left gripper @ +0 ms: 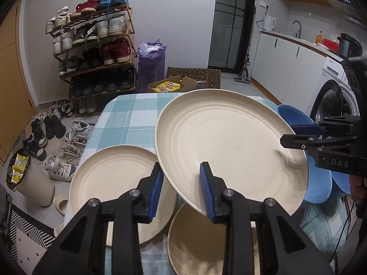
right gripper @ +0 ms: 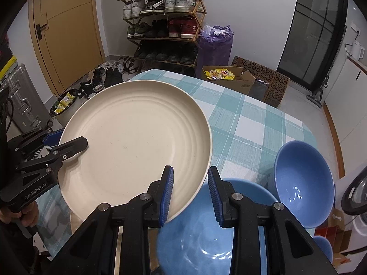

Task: Organize plates and bowls

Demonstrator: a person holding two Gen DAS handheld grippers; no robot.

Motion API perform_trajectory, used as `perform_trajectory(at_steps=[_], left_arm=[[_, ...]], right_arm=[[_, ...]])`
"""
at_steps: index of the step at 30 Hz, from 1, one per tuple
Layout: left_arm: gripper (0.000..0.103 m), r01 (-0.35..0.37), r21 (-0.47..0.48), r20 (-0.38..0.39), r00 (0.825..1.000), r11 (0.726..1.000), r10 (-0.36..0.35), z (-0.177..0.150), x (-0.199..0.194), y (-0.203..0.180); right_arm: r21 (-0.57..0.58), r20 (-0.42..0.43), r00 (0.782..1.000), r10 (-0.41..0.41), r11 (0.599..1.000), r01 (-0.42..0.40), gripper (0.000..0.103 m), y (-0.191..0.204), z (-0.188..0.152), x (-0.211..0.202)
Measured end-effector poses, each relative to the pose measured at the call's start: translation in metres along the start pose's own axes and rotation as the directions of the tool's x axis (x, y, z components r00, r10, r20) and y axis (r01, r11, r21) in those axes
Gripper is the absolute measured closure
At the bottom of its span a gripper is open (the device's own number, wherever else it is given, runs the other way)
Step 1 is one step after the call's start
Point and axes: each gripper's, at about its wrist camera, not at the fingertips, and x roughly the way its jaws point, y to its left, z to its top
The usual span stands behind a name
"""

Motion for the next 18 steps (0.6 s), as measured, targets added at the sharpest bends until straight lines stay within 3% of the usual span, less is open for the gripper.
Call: perform_trajectory(at_steps=[18], left_arm=[[0.072,-0.002,0.016,0.023,1.0,1.0,0.002,-0.02,-0.031,-0.001]], right_arm=[[-0.017,0.022,1.0,0.02,1.0,-0.019,0.072,0.023,-0.028,-0.027]])
